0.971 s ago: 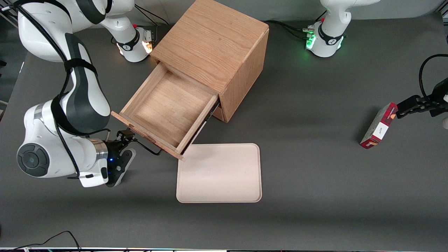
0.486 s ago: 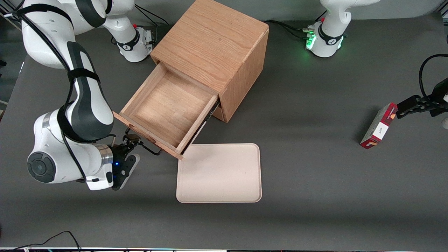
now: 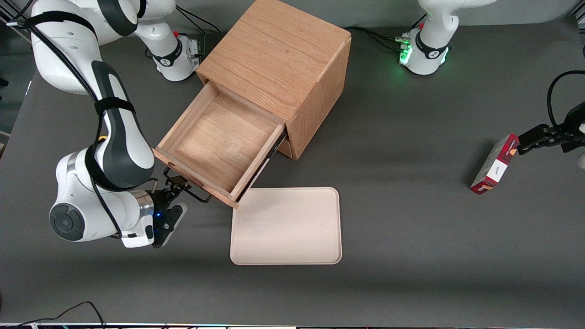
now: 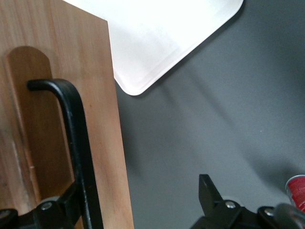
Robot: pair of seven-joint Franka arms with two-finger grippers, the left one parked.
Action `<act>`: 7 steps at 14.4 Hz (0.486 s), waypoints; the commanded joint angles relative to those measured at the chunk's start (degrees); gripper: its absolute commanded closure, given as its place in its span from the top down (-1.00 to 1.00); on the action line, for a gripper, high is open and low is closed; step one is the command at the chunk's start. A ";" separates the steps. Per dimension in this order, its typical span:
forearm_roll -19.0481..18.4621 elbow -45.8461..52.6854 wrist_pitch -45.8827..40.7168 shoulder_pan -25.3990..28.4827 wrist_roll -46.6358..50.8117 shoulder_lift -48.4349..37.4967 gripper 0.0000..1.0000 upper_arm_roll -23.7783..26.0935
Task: Close top drawer
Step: 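Press the right gripper against the drawer front near the handle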
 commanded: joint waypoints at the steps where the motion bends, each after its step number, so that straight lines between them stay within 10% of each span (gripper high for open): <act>1: 1.77 -3.40 1.79 -0.42 2.49 -2.09 1.00 -0.08; 7: 4.40 -10.95 2.58 -0.24 7.24 -7.72 1.00 0.09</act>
